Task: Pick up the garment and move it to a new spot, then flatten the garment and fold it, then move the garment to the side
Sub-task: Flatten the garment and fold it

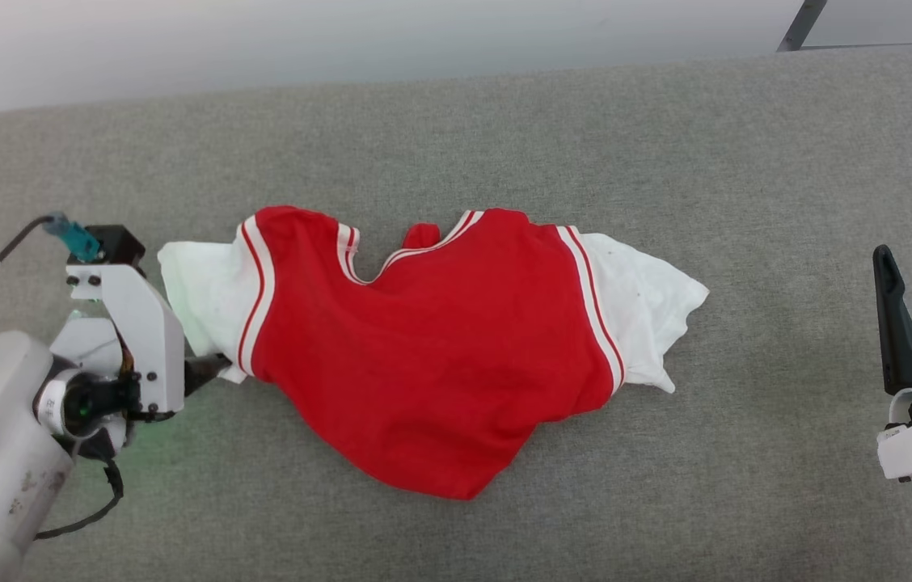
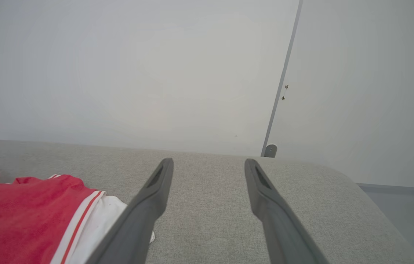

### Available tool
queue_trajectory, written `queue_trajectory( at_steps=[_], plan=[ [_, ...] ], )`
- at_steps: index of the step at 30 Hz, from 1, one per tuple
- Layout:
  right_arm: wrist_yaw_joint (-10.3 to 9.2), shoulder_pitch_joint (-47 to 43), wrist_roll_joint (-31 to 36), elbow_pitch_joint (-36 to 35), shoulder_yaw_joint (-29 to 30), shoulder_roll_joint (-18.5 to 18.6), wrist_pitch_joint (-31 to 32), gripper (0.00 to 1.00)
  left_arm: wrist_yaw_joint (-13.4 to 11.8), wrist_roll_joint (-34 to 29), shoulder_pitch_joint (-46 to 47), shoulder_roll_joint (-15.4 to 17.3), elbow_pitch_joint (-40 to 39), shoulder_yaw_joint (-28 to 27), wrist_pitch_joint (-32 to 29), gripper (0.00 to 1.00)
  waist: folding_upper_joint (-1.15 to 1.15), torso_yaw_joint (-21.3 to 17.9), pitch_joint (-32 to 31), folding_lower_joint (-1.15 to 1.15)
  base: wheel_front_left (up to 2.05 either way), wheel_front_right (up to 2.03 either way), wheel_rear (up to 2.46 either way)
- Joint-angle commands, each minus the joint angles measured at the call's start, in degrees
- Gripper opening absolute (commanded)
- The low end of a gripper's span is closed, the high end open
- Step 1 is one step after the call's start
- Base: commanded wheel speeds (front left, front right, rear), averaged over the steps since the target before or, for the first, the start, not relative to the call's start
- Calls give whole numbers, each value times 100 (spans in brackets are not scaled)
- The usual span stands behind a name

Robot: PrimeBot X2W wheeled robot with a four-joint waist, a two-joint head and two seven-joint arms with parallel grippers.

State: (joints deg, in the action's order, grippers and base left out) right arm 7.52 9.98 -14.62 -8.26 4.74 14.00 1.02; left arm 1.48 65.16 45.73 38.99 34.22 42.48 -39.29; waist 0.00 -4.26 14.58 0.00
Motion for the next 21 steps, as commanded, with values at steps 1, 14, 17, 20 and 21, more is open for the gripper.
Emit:
queue_trajectory(
  at_steps=[1,14,17,20,21],
  plan=[
    [-6,13,20,-31,-3,-18,4,100,7,-4,-65,-64,93,31,18,100,0,-4,28,0,0,0,0],
    [-6,14,55,-38,83,1,12,100,234,167,28,-35,326,-110,109,0,0,40,49,0,0,0,0],
    [-6,-19,70,-29,112,-16,21,100,170,162,36,47,232,-134,88,0,0,99,3,0,0,0,0],
    [-6,-55,95,-34,122,-33,42,100,61,199,-22,137,85,-189,93,0,0,165,-56,0,0,0,0],
    [-6,-67,97,-37,129,-35,44,100,21,210,-50,177,29,-200,82,0,0,192,-74,0,0,0,0]
  ],
)
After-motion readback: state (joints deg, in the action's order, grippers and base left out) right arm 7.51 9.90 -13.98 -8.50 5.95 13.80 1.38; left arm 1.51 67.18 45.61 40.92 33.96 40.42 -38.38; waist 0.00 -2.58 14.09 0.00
